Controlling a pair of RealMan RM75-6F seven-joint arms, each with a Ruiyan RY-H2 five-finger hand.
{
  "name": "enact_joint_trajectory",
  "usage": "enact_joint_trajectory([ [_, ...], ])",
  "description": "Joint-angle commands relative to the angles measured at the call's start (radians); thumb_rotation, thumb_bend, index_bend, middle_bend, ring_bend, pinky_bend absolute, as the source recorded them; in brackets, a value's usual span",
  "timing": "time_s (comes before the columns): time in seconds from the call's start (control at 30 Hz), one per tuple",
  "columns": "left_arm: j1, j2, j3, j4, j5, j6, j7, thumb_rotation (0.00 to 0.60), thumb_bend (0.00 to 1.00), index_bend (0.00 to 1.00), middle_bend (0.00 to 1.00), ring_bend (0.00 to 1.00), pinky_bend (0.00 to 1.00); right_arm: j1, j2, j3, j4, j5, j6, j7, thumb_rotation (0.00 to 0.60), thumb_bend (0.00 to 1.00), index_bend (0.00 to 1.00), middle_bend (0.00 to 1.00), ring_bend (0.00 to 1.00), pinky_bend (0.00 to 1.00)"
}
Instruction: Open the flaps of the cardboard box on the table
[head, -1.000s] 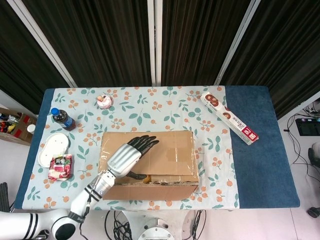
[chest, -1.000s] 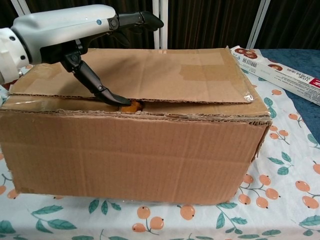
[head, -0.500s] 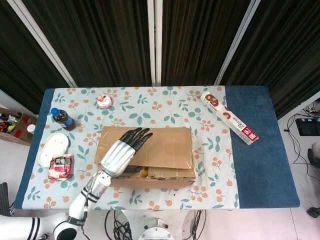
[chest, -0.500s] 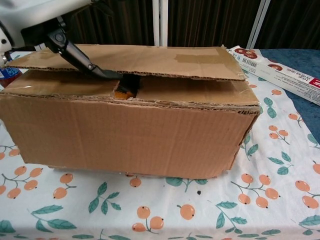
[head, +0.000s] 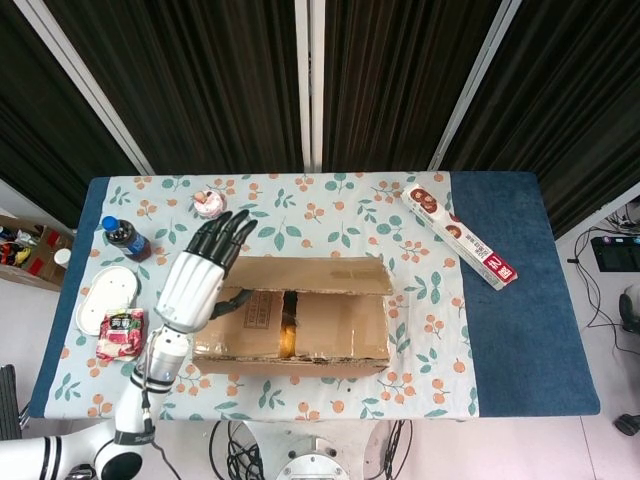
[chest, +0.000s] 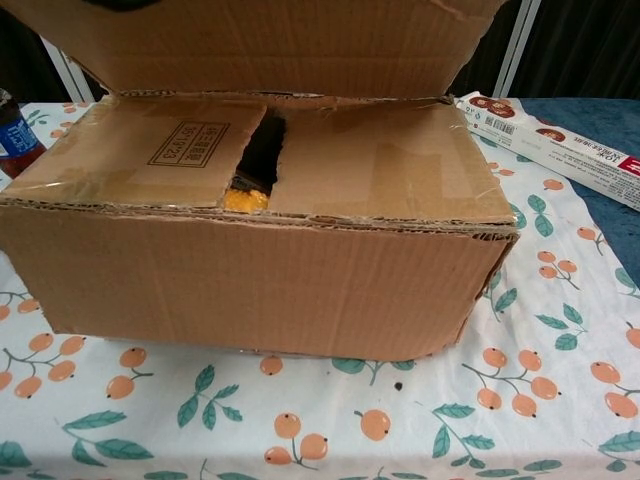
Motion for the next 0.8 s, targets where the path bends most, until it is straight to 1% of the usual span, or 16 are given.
enact_joint_trajectory([
  [0.03, -0.038, 0.0, -0.086, 0.069, -0.103, -0.031, -0.008, 0.6, 0.22, 0.0, 0.03, 0.06, 0.17, -0.003, 0.002, 0.001, -0.007, -0.008, 0.011, 0.0, 0.6, 0.34, 0.0, 0.0, 0.0, 0.0],
  [0.13, -0.076, -0.003, -0.144, 0.124, -0.191, -0.076, -0.019, 0.6, 0.22, 0.0, 0.03, 0.06, 0.17, -0.005, 0.002, 0.003, -0.012, -0.018, 0.026, 0.003, 0.6, 0.34, 0.0, 0.0, 0.0, 0.0],
  [0.23, -0.115, -0.011, -0.19, 0.193, -0.251, -0.106, -0.02, 0.6, 0.22, 0.0, 0.03, 0.06, 0.17, -0.006, 0.005, 0.003, -0.014, -0.026, 0.034, 0.006, 0.6, 0.34, 0.0, 0.0, 0.0, 0.0],
  [0.43, -0.199, -0.046, -0.242, 0.351, -0.379, -0.178, 0.012, 0.6, 0.22, 0.0, 0.03, 0.06, 0.17, -0.005, 0.011, 0.004, -0.021, -0.033, 0.039, 0.0, 0.6, 0.34, 0.0, 0.0, 0.0, 0.0],
  [0.5, -0.216, -0.047, -0.251, 0.379, -0.416, -0.2, 0.019, 0.6, 0.22, 0.0, 0.03, 0.06, 0.17, -0.006, 0.012, 0.003, -0.026, -0.036, 0.041, -0.003, 0.6, 0.34, 0.0, 0.0, 0.0, 0.0],
  [0.57, -0.219, -0.034, -0.257, 0.373, -0.436, -0.209, 0.009, 0.6, 0.22, 0.0, 0.03, 0.06, 0.17, -0.007, 0.014, 0.0, -0.03, -0.041, 0.045, -0.007, 0.6, 0.34, 0.0, 0.0, 0.0, 0.0],
  [0.67, -0.198, 0.002, -0.243, 0.339, -0.413, -0.191, -0.011, 0.6, 0.21, 0.0, 0.03, 0.06, 0.17, -0.007, 0.014, -0.002, -0.031, -0.049, 0.048, -0.008, 0.6, 0.34, 0.0, 0.0, 0.0, 0.0],
  [0.73, -0.171, 0.037, -0.232, 0.295, -0.398, -0.189, -0.045, 0.6, 0.19, 0.0, 0.03, 0.06, 0.17, -0.003, 0.014, -0.003, -0.028, -0.057, 0.045, -0.005, 0.6, 0.34, 0.0, 0.0, 0.0, 0.0],
  [0.8, -0.122, 0.103, -0.209, 0.227, -0.373, -0.188, -0.096, 0.6, 0.14, 0.0, 0.03, 0.06, 0.17, 0.006, 0.013, -0.006, -0.029, -0.073, 0.038, -0.004, 0.6, 0.34, 0.0, 0.0, 0.0, 0.0],
])
